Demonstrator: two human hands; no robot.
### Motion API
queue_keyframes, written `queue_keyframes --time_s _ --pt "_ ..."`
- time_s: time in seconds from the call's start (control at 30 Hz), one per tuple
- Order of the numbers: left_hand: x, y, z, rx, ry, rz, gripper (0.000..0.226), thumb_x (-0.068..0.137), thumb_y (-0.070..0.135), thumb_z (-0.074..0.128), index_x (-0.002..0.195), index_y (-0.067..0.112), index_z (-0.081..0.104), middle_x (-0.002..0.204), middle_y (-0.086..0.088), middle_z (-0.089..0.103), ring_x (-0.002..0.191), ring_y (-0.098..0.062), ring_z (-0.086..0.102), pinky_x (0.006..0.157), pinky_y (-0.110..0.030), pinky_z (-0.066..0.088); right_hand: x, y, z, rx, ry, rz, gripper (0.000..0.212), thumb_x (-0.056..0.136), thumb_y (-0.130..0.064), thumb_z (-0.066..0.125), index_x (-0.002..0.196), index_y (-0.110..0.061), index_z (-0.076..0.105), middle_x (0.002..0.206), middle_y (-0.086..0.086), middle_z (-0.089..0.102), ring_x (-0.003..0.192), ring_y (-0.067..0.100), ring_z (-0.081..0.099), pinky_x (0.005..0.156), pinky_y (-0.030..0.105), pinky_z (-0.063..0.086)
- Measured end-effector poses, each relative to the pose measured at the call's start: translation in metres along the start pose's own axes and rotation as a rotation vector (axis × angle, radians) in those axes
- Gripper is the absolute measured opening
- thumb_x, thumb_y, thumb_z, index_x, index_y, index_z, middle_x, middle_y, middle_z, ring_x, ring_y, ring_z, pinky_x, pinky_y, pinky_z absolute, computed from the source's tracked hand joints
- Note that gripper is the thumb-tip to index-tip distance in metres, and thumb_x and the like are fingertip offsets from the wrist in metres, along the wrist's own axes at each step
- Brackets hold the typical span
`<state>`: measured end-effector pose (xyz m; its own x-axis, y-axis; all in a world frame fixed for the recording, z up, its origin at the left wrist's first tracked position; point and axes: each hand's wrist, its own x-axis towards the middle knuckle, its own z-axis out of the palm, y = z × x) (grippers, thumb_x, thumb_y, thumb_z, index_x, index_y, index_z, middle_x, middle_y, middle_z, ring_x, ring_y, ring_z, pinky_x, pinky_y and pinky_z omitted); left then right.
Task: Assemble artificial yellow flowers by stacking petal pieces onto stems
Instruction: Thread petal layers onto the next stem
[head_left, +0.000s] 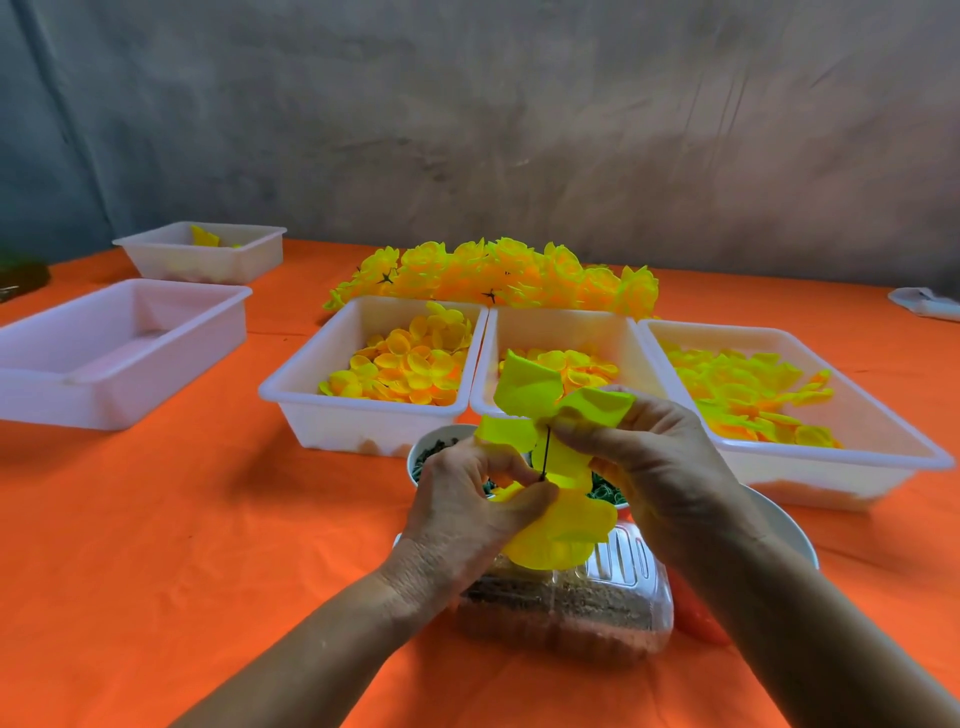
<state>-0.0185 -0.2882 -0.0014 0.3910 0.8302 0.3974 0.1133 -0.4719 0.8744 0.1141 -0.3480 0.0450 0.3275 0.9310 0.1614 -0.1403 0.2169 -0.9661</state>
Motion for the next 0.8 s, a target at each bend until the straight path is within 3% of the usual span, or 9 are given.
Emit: queue_keyframes --time_s 0.2,0.4,0.6,0.73,0.8 --pt "-0.001 0.0 0.0 0.015 0.014 -0.013 0.031 0.067 0.014 0.083 0.057 0.035 0.062 0.075 0.014 0.06 0.076 -0.007 0.059 0.075 -0.023 0.046 -0.004 -0.002 0.001 -0.024 0.002 -0.058 0.024 0.052 -0.011 0.074 0.075 -0.009 0.067 0.073 0.007 0.073 0.065 0.017 0.069 0.06 0.024 0.056" --pt "0.0 -0.003 0.001 0.007 0.025 -0.004 0.031 0.066 0.014 0.084 0.056 0.035 0.063 0.074 0.016 0.061 0.078 -0.006 0.062 0.077 -0.024 0.048 -0.006 -0.001 0.001 -0.086 0.0 -0.176 0.016 0.052 -0.014 0.077 0.066 -0.022 0.072 0.068 0.002 0.072 0.061 0.012 0.067 0.055 0.02 0.051" --pt "0.0 -0.006 0.002 -0.011 0.013 0.021 0.026 0.064 0.019 0.083 0.057 0.036 0.065 0.075 0.024 0.063 0.074 -0.005 0.06 0.073 -0.022 0.048 -0.009 0.005 -0.001 -0.472 0.044 -0.543 0.014 0.065 -0.015 0.082 0.074 -0.02 0.072 0.073 -0.006 0.072 0.07 0.008 0.067 0.065 0.026 0.054" --pt "0.0 -0.007 0.002 0.001 0.02 0.077 0.03 0.066 0.012 0.084 0.06 0.032 0.062 0.073 0.007 0.065 0.07 -0.008 0.058 0.07 -0.024 0.048 -0.012 0.008 -0.003 -0.759 0.098 -0.765 0.01 0.07 -0.007 0.073 0.079 -0.012 0.073 0.079 -0.006 0.073 0.074 0.01 0.069 0.065 0.034 0.055" --pt "0.001 -0.008 0.001 0.004 0.021 0.099 0.031 0.067 0.01 0.083 0.061 0.033 0.062 0.072 0.007 0.064 0.068 -0.006 0.057 0.068 -0.021 0.046 -0.012 0.008 -0.003 -0.838 0.089 -0.846 0.008 0.071 -0.004 0.072 0.078 -0.009 0.073 0.081 -0.003 0.072 0.077 0.015 0.07 0.066 0.037 0.055"
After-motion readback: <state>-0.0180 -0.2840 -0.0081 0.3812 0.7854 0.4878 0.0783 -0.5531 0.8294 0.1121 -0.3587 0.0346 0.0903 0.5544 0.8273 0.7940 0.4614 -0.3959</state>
